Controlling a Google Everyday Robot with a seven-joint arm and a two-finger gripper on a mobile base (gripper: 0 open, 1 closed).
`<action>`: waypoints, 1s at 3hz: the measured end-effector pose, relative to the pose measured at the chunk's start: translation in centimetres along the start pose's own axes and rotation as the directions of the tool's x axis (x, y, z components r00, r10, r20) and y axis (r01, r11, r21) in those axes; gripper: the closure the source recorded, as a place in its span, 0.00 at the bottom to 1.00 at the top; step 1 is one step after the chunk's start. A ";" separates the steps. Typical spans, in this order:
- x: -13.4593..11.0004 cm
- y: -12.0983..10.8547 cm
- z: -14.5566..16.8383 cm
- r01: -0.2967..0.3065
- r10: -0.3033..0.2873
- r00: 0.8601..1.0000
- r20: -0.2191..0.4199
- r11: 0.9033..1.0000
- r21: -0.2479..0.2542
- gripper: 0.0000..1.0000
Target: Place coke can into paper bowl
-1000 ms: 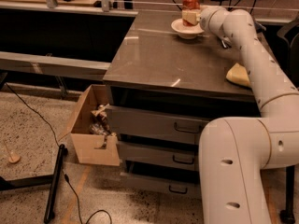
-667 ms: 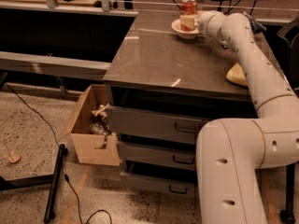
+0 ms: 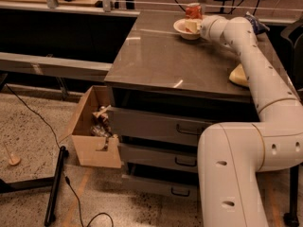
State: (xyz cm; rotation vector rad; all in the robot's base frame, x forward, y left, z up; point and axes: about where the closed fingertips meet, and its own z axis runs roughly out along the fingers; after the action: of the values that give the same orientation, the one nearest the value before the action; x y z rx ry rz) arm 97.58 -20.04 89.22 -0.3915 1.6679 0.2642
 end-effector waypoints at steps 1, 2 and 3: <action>-0.3 -0.1 -0.4 0.011 -0.011 1.000 -0.002 1.000 -0.007 0.00; -1.1 -0.9 -1.6 0.020 -0.020 1.000 -0.002 1.000 -0.003 0.00; -2.8 -2.2 -4.5 0.004 -0.004 1.000 0.014 1.000 -0.001 0.00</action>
Offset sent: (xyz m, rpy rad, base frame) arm -0.0328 -0.0342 0.0314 -0.0312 -0.0164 -0.0060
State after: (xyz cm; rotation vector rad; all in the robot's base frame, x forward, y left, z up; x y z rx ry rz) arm 94.66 -23.53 92.71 -0.3930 1.6528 0.2636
